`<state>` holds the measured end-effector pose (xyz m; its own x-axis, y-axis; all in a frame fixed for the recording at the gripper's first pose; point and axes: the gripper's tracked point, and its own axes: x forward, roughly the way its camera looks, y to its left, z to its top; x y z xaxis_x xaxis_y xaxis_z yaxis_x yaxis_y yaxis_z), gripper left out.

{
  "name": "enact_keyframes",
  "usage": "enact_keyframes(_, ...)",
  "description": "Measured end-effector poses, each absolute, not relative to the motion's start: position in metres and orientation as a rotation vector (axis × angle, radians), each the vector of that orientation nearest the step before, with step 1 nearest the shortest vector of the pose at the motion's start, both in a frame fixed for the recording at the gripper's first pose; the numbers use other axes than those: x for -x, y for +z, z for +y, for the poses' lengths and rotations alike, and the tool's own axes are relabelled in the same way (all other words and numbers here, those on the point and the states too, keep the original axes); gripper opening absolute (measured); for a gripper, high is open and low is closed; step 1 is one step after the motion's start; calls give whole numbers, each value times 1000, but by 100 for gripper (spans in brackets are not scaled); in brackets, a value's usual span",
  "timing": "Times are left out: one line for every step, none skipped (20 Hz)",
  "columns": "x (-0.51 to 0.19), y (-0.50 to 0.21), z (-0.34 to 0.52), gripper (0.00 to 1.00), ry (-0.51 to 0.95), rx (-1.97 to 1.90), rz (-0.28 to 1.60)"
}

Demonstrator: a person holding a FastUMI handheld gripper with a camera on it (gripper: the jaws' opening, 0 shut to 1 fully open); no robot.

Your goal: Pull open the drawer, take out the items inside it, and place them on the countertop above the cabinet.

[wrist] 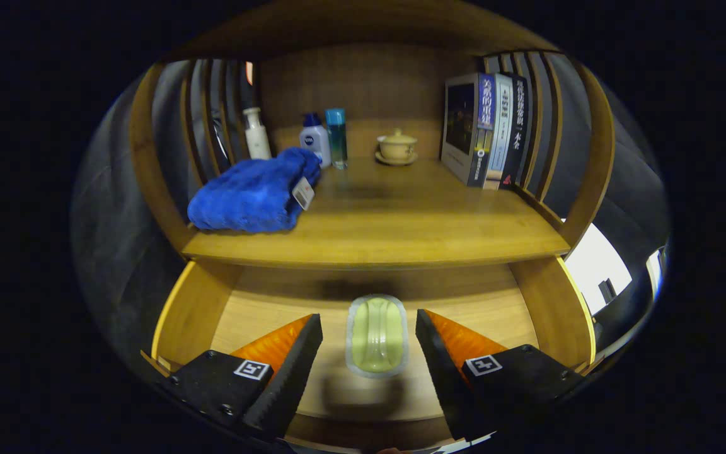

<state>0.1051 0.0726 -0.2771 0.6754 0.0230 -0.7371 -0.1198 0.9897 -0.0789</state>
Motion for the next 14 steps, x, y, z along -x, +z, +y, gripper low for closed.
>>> enact_keyframes(-108,-286,72,97,75,124,862)
enact_keyframes(-109,-291,72,97,73,112,893)
enact_keyframes(-111,-297,74,97,76,97,923)
enact_keyframes(-110,-303,75,98,77,86,951)
enact_keyframes(-111,-308,74,98,80,79,976)
enact_keyframes(-113,-315,74,97,78,72,996)
enact_keyframes(-113,-321,73,97,78,68,1024)
enact_keyframes(-112,-326,75,90,80,55,1048)
enact_keyframes(-106,-335,76,83,83,46,1071)
enact_keyframes(-104,-339,77,76,82,31,1095)
enact_keyframes(-102,-343,77,69,82,15,1112)
enact_keyframes(-101,-348,78,62,77,2,1127)
enact_keyframes(-101,-351,76,60,67,-2,1140)
enact_keyframes(-99,-353,74,54,56,-3,1151)
